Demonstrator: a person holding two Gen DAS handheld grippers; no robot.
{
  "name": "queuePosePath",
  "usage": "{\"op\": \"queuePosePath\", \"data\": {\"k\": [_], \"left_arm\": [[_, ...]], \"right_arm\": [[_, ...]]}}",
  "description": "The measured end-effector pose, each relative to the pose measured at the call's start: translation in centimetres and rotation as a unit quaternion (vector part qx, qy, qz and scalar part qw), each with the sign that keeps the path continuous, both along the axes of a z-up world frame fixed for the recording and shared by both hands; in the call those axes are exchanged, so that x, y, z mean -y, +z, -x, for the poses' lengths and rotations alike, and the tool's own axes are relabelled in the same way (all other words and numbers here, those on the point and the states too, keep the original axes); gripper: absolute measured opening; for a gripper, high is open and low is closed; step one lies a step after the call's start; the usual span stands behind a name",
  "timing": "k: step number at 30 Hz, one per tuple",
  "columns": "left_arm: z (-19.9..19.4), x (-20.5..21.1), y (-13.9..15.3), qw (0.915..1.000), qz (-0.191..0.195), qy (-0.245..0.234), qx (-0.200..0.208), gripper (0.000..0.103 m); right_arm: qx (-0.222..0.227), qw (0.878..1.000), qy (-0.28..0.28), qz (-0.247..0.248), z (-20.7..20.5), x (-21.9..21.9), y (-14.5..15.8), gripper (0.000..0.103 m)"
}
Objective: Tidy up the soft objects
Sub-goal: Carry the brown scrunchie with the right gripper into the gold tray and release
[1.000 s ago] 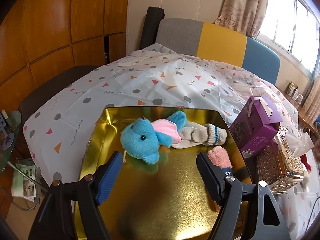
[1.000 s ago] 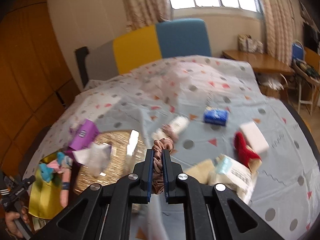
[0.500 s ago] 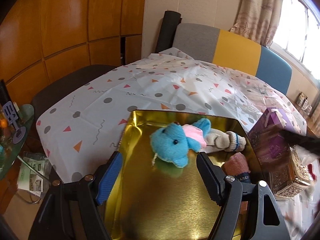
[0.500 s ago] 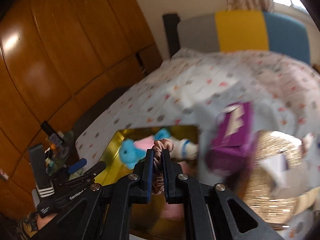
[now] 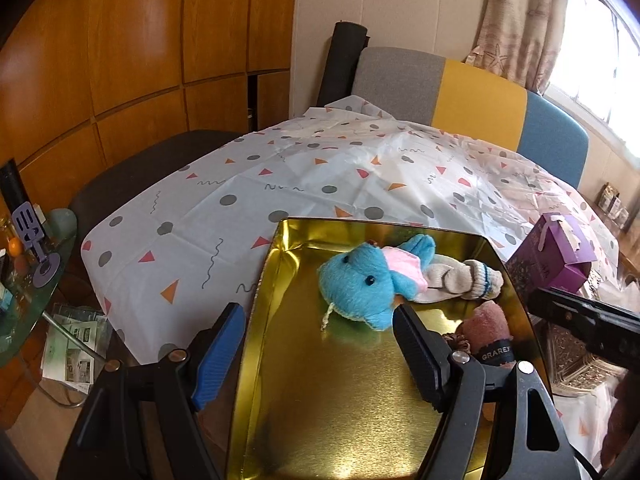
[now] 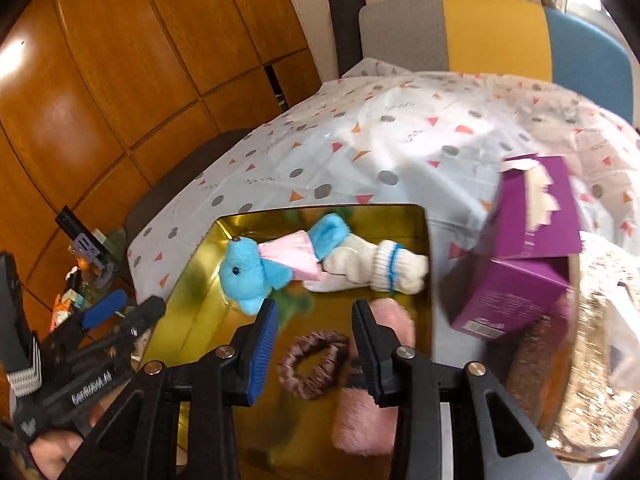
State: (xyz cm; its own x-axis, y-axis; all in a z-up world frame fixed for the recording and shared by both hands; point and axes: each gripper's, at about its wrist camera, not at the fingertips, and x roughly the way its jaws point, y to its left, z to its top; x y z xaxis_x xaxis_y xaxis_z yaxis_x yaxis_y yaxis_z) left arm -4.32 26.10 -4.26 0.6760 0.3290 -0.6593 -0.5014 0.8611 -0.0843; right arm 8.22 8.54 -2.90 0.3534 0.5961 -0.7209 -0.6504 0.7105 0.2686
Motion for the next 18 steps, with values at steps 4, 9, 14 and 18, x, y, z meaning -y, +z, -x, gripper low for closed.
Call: {"op": "queuePosePath", "data": {"k": [4,9,14,18], "left_arm": [[-0.1,1.2,0.5,0.9998,-0.010,-0.016,0.003,0.077],[-0.2,2.9,1.3,0.9991,-0.023,-0.035,0.008,0.080],[-0.4,4.5,1.9,0.9977,-0.037,-0.056,0.010,0.080],[-0.6,5.9,2.4,0.9961,-0.048,-0.073,0.011,0.080]], "right_arm": [[0.026,0.999,-0.012,0.015,1.0,2.0,0.6,0.038],[0.051,0.998,-0.026,0.023,2.0,4.5,1.2,0.038],[0.072,0.996,-0.046,0.022,2.4,7.5,2.0,0.038],[0.082,0.994,-0.073,0.021,2.3,10.6,2.6,0.038]]}}
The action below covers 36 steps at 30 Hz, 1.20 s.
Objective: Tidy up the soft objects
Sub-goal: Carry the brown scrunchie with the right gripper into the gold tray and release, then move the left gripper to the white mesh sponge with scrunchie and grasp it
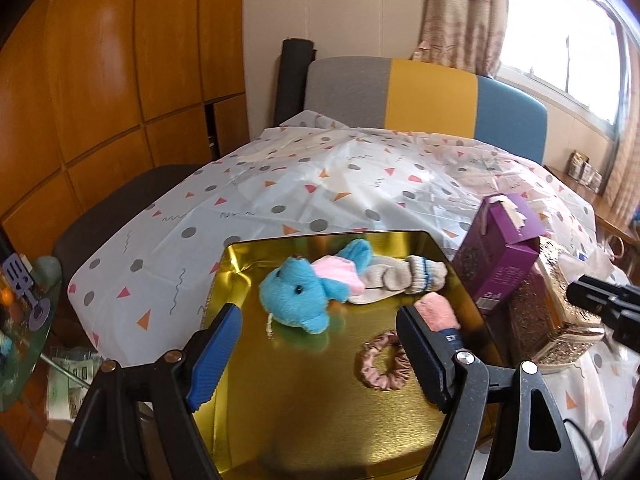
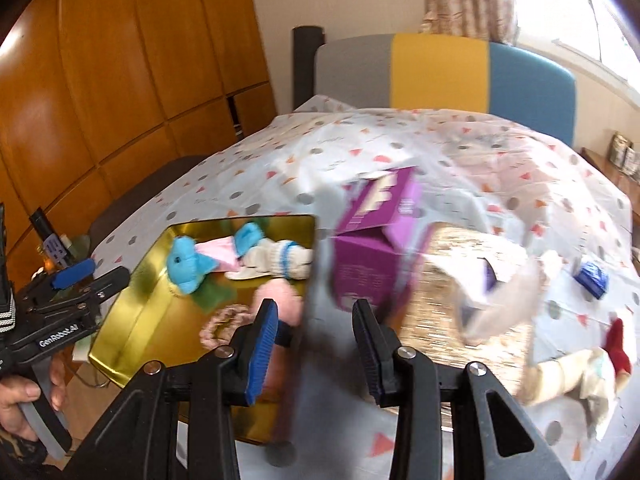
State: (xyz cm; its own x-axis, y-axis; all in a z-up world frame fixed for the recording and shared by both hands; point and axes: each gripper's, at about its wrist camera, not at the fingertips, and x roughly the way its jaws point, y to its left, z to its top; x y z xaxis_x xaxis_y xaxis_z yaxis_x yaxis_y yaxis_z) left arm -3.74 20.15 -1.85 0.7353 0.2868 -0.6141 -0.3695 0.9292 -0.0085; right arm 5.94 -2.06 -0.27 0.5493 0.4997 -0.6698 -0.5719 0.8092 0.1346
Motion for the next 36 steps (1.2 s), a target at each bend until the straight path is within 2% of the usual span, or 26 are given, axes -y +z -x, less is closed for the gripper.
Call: {"op": "queuePosePath", "data": {"k": [8,14,17,21,24,26,28,31,36], "left_arm": [[-0.7,2.8,0.6,0.9993,-0.016,-0.034,-0.001,0.080],[-1.1,4.8,1.2,0.9977,-0.023,-0.064,0.006,0.080],[-1.4,5.7,1.7,0.9968,-0.023,-0.076,0.009,0.080],[-1.7,7.3,2.7,0.9949,-0.027,-0.096,0.015,0.080],[-2.1,9.0,3.6,0.9920,-0.034,-0.120,0.019,0.080],[-2.5,10.5,4.2,0.9893,-0.041,-0.138,0.023,0.080],[-3.1,12.2,4.7,0.9862,-0.041,-0.158,0.026,0.080],[-3.8,14.7,5.4,0.9801,-0.044,-0.191,0.030,0.080],[-5.7,19.0,6.3,0.9662,-0.045,-0.252,0.029,0.080]], "right_arm": [[0.012,0.996,-0.090,0.004,-1.4,8.7,0.5,0.038],[0.007,0.982,-0.190,0.021,-3.1,16.5,-0.1,0.038],[0.010,0.969,-0.244,0.034,-3.9,20.7,-0.5,0.038],[0.004,0.944,-0.328,0.035,-5.0,26.8,-1.7,0.038],[-0.007,0.920,-0.393,0.008,-4.5,31.1,-3.3,0.038],[-0.037,0.902,-0.430,-0.011,-4.4,33.3,-4.5,0.038],[-0.047,0.891,-0.451,-0.033,-4.4,34.7,-4.5,0.038],[-0.051,0.887,-0.456,-0.050,-4.1,35.3,-4.3,0.039],[-0.061,0.891,-0.448,-0.049,-4.1,34.7,-4.4,0.038]]}}
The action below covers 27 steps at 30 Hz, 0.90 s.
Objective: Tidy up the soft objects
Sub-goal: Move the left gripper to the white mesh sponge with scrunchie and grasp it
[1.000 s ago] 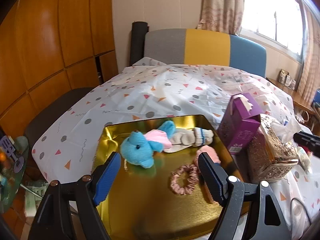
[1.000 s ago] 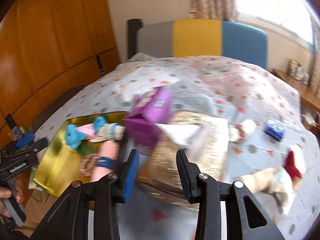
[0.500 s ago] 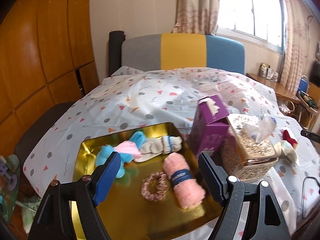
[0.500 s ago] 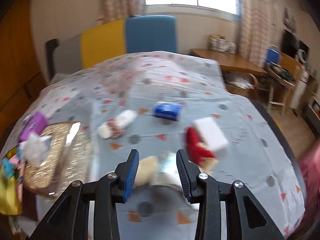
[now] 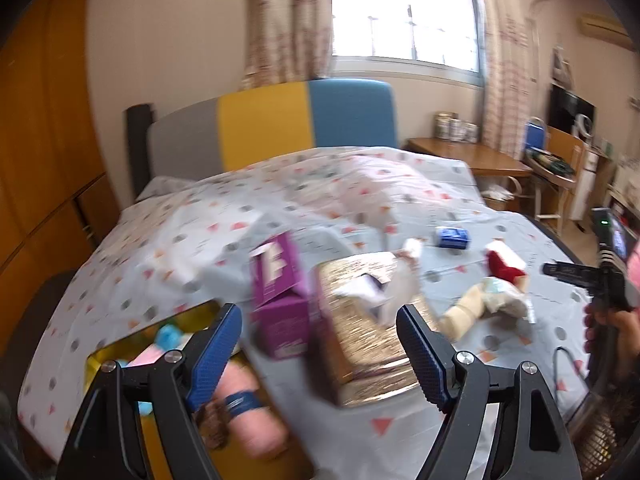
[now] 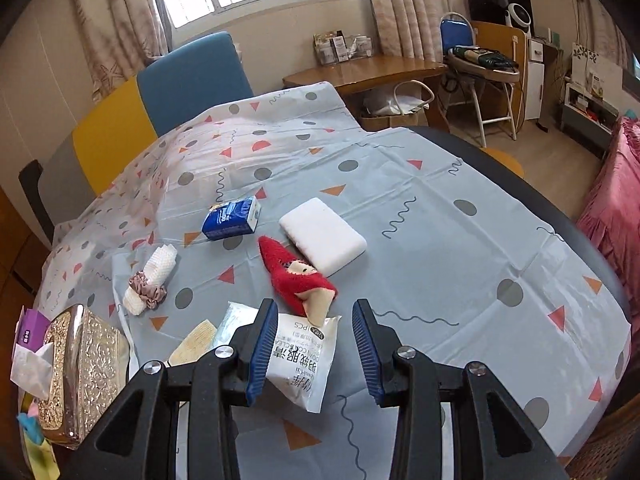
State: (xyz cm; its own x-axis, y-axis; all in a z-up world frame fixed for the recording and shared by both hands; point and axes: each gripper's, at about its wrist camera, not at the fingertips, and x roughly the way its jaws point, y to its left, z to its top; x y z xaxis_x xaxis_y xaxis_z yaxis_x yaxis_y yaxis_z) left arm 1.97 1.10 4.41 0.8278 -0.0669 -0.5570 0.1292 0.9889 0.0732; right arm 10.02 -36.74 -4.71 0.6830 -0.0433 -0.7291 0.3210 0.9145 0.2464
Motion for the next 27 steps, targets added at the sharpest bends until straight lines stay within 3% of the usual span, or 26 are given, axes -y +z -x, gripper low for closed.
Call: {"op": "queuePosePath", "data": {"k": [7,11,13,17,23,27], "left_arm": [[-4.7,6.1,0.7,0.9967,-0.019,-0.074,-0.025,0.080],[-9.3,9.5,0.2,0.9934,-0.027,-0.093,-0.062,0.079],[-11.9,10.9,-0.6,0.9900,-0.038,-0.103,-0.089,0.073],[-16.6,14.0,-2.6,0.9826,-0.081,-0.110,-0.126,0.072],[-23.2,17.9,-7.6,0.9633,-0.150,-0.113,-0.192,0.072],[-26.4,19.0,-10.6,0.9532,-0.170,-0.095,-0.231,0.072]], "right_arm": [[-0.002,1.000,0.002,-0.014,0.0,-0.1,-0.1,0.038],[-0.002,1.000,-0.001,-0.024,0.0,0.1,-0.1,0.039],[0.000,1.000,-0.001,-0.030,0.1,0.2,-0.1,0.039],[0.000,0.999,-0.005,-0.048,0.1,0.6,-0.1,0.038],[-0.002,0.997,-0.008,-0.073,0.1,1.2,-0.4,0.039],[-0.004,0.996,-0.008,-0.084,-0.1,1.5,-0.5,0.039]]}}
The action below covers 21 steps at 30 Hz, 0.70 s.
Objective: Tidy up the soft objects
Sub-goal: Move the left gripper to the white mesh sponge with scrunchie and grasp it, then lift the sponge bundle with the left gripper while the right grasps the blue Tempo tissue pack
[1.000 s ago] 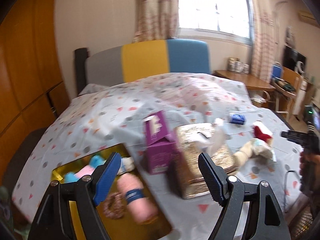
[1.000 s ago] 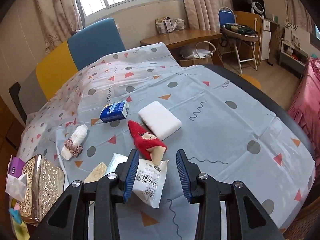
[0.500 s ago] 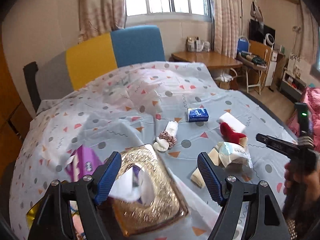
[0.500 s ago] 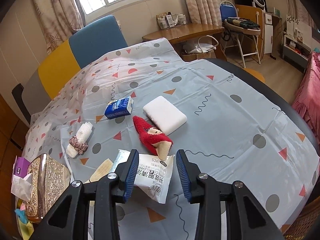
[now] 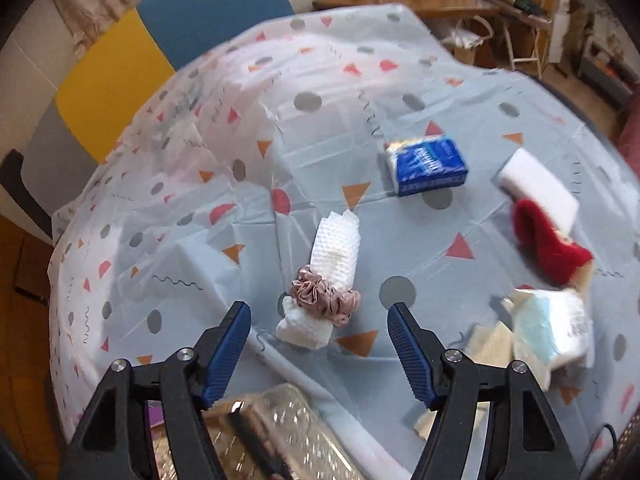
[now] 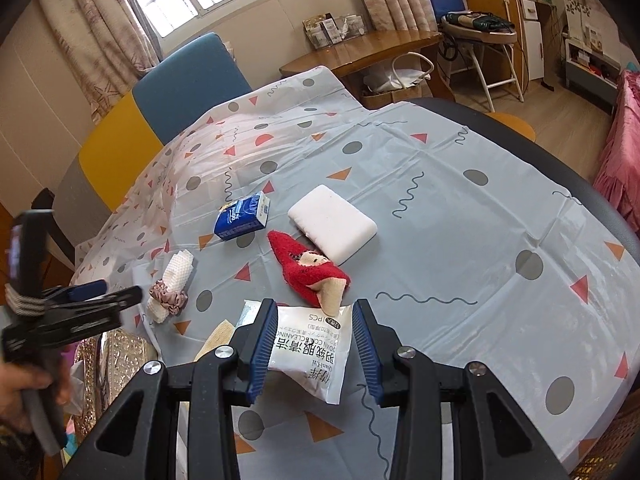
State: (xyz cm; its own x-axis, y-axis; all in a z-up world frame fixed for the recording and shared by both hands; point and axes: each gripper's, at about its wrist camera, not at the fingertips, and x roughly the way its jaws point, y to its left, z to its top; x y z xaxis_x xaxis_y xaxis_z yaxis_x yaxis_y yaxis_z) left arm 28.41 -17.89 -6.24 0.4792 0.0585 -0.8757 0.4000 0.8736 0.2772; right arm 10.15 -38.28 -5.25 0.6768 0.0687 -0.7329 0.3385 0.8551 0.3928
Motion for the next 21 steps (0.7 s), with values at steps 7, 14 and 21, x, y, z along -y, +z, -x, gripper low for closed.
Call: {"op": "queuePosePath", "data": {"k": [7,14,21], "left_arm": [[-3.5,0.4,-4.0,0.9980,-0.025,0.030,-0.049,0.042],[-3.0,1.2,-4.3,0.9985,-0.025,0.000,-0.050,0.025],[-1.1,0.7,-1.1,0.9985,0.054,-0.002,-0.013,0.024]], "right_arm": [[-0.004,1.000,0.003,-0.031,-0.3,0.6,-0.4,0.039],[-0.003,0.999,0.006,-0.035,-0.3,0.5,-0.5,0.039],[-0.010,1.000,0.004,-0.025,-0.4,0.5,-0.7,0.039]]}}
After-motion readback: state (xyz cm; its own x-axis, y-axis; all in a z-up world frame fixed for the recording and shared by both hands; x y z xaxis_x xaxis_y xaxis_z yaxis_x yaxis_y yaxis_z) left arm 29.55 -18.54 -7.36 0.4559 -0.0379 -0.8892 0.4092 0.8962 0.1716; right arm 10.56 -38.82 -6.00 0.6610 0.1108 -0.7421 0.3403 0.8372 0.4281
